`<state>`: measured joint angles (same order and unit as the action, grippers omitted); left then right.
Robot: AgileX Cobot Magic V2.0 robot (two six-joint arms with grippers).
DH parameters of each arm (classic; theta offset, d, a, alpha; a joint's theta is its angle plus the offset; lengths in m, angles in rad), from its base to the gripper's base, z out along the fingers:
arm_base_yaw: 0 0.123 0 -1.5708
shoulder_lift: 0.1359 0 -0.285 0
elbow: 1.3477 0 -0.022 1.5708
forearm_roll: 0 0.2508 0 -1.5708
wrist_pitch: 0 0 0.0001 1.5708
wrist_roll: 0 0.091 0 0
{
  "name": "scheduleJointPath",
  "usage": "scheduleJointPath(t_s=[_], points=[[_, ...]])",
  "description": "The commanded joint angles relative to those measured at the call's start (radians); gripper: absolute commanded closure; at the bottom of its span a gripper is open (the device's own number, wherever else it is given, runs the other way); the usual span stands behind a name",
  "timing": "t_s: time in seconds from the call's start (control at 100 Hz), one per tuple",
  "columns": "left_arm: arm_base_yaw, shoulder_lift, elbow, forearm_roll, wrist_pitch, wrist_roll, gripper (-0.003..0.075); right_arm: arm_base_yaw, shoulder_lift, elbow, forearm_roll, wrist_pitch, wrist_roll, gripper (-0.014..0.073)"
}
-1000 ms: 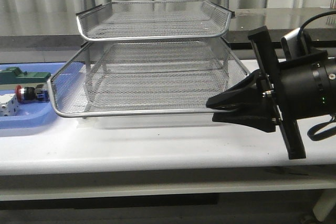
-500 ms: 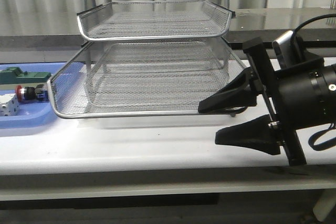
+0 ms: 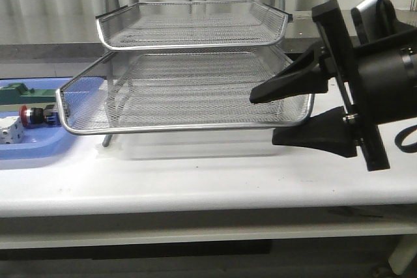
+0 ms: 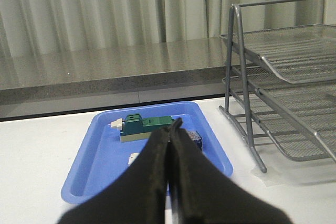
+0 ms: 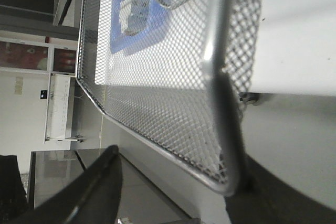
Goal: Place button on rack with both arms
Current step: 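Release the tray and withdraw the right gripper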
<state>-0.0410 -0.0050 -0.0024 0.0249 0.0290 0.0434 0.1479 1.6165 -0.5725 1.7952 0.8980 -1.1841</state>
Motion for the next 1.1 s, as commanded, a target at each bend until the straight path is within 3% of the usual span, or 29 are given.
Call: scheduleJointPath(t_s=[0.0, 0.28, 0.72, 0.92, 1.09], points=[[0.0, -0.031, 0.056, -0.007, -0.089, -0.01, 0.0741, 0.0, -0.086, -0.017, 0.031, 0.067, 0.049, 0.0168], [0.0, -0.031, 0.056, -0.007, -0.089, -0.01, 0.0741, 0.0, -0.237, -0.017, -0.203, -0.028, 0.235, 0.0168], [0.0, -0.031, 0.056, -0.007, -0.089, -0.01, 0.0741, 0.0, -0.522, -0.017, -0.708, -0.212, 0.529, 0.0168], [0.0, -0.031, 0.056, -0.007, -0.089, -0.01, 0.0741, 0.0, -0.673, -0.02, -0.986, -0.298, 0.679, 0.0174], [0.0, -0.031, 0.056, -0.007, -0.089, -0.01, 0.0741, 0.0, -0.776, -0.039, -1.276, -0.283, 0.904, 0.0174]])
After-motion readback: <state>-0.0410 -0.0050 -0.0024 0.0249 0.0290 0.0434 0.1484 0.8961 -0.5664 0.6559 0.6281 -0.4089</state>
